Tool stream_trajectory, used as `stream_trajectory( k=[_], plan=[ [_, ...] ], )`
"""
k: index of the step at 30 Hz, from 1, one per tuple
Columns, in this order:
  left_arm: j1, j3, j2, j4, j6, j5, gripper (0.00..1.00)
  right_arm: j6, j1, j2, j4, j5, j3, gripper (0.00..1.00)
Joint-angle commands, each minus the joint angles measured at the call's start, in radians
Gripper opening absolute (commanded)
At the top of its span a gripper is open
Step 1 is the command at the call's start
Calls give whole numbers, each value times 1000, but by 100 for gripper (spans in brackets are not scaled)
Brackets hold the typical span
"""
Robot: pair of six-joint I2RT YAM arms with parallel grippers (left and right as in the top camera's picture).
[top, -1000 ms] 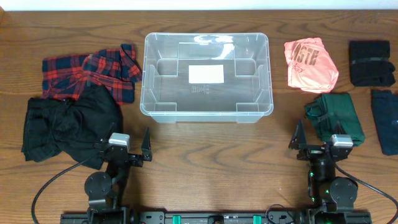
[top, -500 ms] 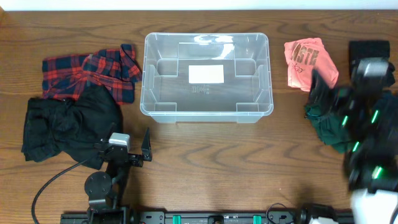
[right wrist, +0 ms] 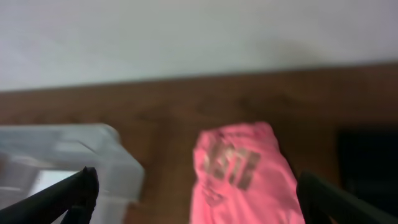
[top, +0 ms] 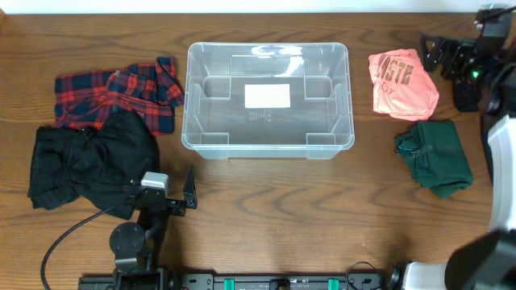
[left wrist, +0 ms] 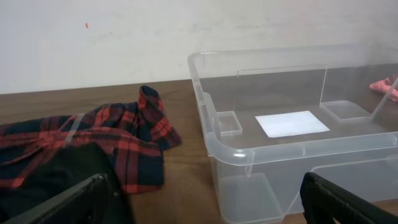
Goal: Pack container
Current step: 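Move the right gripper up to the pink t-shirt, then close the right gripper on the pink t-shirt and lift it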
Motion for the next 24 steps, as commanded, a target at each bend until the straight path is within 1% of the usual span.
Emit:
stream_trajectory(
  k=[1, 7, 11, 14, 18, 24],
  plan=[
    [4, -19, -1, -32, -8, 3, 98, -65, -18, 92, -23, 71, 14, 99],
    [4, -19, -1, -32, -9, 3, 98, -147, -30, 267, -37, 92, 14, 99],
    [4, -19, -1, -32, -9, 3, 98, -154, -36, 349, -20, 96, 14, 98],
    [4, -19, -1, -32, -9, 3, 98, -153, -48, 378, -11, 97, 15, 98],
    [4, -19, -1, -32, -9, 3, 98, -114, -66, 387, -10, 149, 14, 99],
    [4, -19, -1, -32, -9, 3, 98, -58, -66, 396, 7, 248, 14, 98]
  ],
)
